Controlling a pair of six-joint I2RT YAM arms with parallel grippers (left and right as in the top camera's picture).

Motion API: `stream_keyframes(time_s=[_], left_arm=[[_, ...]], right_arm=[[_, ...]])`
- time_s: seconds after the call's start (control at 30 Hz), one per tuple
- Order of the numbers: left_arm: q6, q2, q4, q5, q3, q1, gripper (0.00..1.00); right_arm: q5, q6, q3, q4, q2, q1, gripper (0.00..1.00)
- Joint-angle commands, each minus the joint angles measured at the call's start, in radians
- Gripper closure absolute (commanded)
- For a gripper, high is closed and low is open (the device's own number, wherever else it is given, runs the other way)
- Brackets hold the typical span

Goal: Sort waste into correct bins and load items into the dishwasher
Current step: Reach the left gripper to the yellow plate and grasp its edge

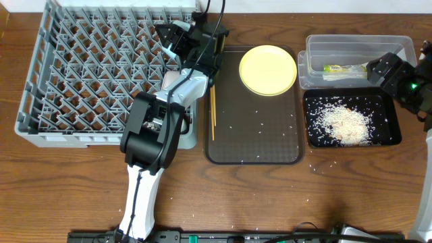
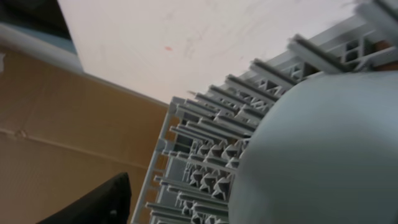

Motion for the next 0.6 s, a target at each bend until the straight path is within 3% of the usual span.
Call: stream_keyframes(time_s=[0.0,0.2,0.37,0.47,0.57], left_arm=[[-0.021,-0.009,0.005,0.055,0.013,-0.033,0.23],[-0.05,-0.057,0.005,0.15,0.014,-0.081,0.19],[-0.15,-0.09,-0.002,0.162,0.015,-0.098,0.1],[-0.233,-0.137,-0.115,0.243,0.015,-0.108,0.08],[-0.394,-0.198,-0.277,0.383,0.016,-0.112,0.06]], right_arm=[[-0.001,0.006,0.017,0.0,0.002,-0.001,0.01],[-0.001,0.006,0.017,0.0,0.002,-0.001,0.01],[-0.001,0.006,0.017,0.0,0.002,-0.001,0.01],[-0.001,0.006,0.017,0.0,0.002,-0.001,0.01],[-0.001,0.006,0.017,0.0,0.002,-0.001,0.01]])
